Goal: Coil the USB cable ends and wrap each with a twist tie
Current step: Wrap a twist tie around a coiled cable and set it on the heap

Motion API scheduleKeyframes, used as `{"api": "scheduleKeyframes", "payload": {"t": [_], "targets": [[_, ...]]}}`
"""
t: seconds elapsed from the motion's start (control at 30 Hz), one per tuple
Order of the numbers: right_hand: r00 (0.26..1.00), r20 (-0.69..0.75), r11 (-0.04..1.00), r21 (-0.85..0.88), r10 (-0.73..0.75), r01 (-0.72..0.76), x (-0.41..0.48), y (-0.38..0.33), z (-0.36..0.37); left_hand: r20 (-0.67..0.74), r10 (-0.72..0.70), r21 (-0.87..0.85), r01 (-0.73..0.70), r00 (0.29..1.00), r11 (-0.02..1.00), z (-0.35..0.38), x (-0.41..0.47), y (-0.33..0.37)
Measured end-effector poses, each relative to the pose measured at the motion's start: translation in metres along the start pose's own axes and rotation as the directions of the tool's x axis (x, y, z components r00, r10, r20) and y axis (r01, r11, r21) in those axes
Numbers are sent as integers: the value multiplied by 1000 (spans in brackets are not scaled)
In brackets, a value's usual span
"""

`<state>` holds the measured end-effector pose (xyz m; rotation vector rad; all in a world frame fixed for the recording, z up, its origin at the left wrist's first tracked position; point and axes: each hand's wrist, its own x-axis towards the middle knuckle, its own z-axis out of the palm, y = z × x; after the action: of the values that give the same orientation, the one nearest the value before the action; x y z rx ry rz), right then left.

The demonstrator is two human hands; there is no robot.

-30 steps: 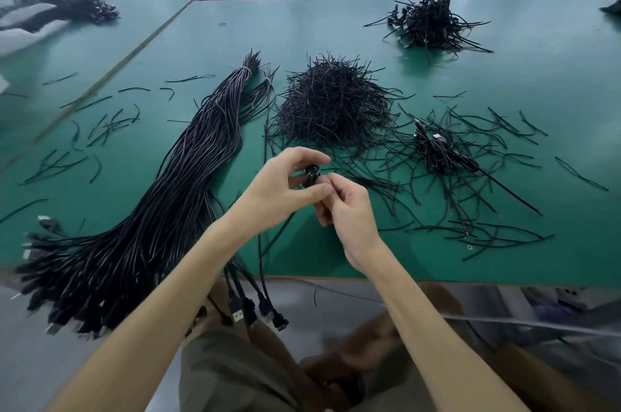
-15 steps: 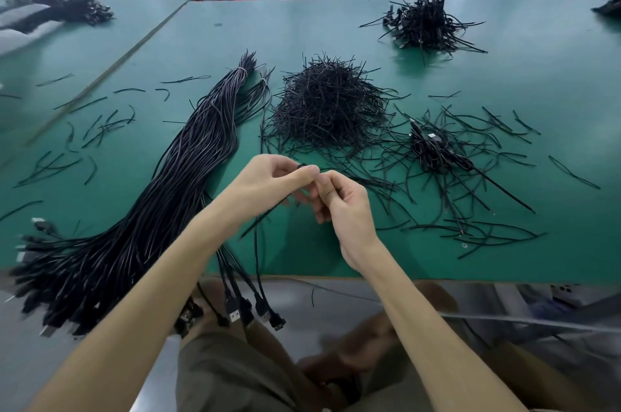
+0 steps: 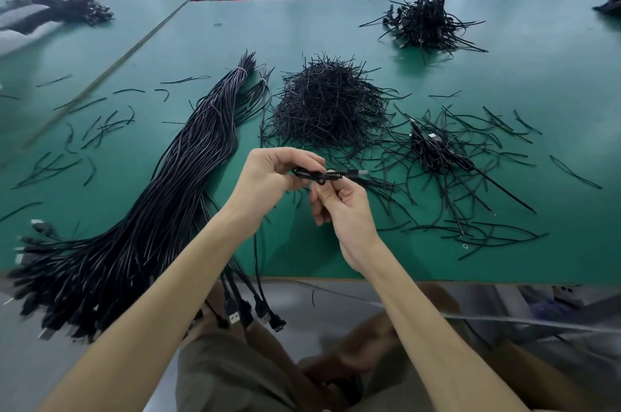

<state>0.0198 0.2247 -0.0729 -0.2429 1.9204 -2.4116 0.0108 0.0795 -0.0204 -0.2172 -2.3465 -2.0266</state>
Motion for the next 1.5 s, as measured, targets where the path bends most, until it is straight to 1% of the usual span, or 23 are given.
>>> {"api": "scheduleKeyframes", "payload": {"t": [0.17, 0.27, 0.33, 0.47, 0.53, 0.6, 0.63, 0.7, 0.77, 0.8, 0.83, 0.87, 0.9, 0.93, 0.97, 1.0, 1.03, 1.1, 1.2, 1.4, 1.5], "targets": [[1000, -3, 999, 34, -21, 21, -1, -1, 0, 32, 78, 55, -80, 996, 995, -1, 5, 8], [1000, -8, 998, 50, -30, 30, -2, -3, 2, 57, 105, 131, -112, 993, 985, -4, 7, 12], [999, 1, 999, -11, -45, 45, -3, -7, 2, 69, 133, 174, -143, 989, 974, -5, 7, 11], [991, 121, 967, -240, -61, 89, -14, -13, -1, 83, 252, 272, -265, 964, 925, -6, 2, 9], [989, 140, 953, -288, -53, 92, -20, -23, -6, 83, 309, 302, -319, 947, 898, -3, 2, 8], [983, 177, 942, -316, -56, 110, -22, -32, -11, 95, 331, 304, -344, 939, 888, 2, 3, 10], [982, 174, 935, -333, -67, 123, -23, -36, -14, 113, 334, 298, -353, 936, 887, 5, 4, 11], [989, 116, 924, -360, -91, 128, -19, -41, -24, 145, 335, 301, -364, 931, 882, 12, 5, 12], [992, 34, 900, -419, -118, 121, -11, -50, -41, 100, 310, 357, -325, 946, 876, 11, 8, 11], [990, -8, 867, -484, -141, 120, -4, -55, -52, 48, 263, 423, -258, 964, 869, 8, 10, 8], [984, -48, 809, -577, -172, 113, 5, -60, -64, -11, 178, 515, -147, 984, 845, 3, 13, 6], [974, -81, 714, -693, -211, 97, 13, -65, -77, -61, 59, 621, -9, 996, 784, -3, 15, 3], [963, -101, 582, -811, -251, 67, 22, -68, -91, -114, -74, 735, 134, 991, 665, -9, 16, 0], [955, -109, 436, -900, -275, 23, 29, -71, -105, -163, -191, 830, 240, 968, 504, -14, 15, -4], [953, -118, 309, -951, -279, -27, 36, -72, -118, -202, -268, 885, 293, 942, 361, -17, 12, -7], [954, -133, 214, -974, -270, -75, 41, -72, -130, -232, -305, 910, 316, 924, 267, -20, 9, -10], [954, -152, 146, -982, -260, -117, 44, -72, -140, -249, -328, 919, 329, 911, 218, -23, 6, -11], [948, -182, 52, -983, -259, -175, 48, -69, -155, -246, -352, 928, 325, 903, 184, -28, 1, -15], [943, -177, -12, -982, -281, -188, 48, -61, -164, -224, -350, 940, 296, 910, 170, -34, 2, -15], [921, -173, -51, -978, -350, -203, 41, -53, -157, -194, -330, 940, 271, 924, 207, -37, 7, -18], [913, -113, -56, -988, -392, -146, 34, -51, -145, -165, -411, 938, 271, 897, 214, -38, 10, -19]]}}
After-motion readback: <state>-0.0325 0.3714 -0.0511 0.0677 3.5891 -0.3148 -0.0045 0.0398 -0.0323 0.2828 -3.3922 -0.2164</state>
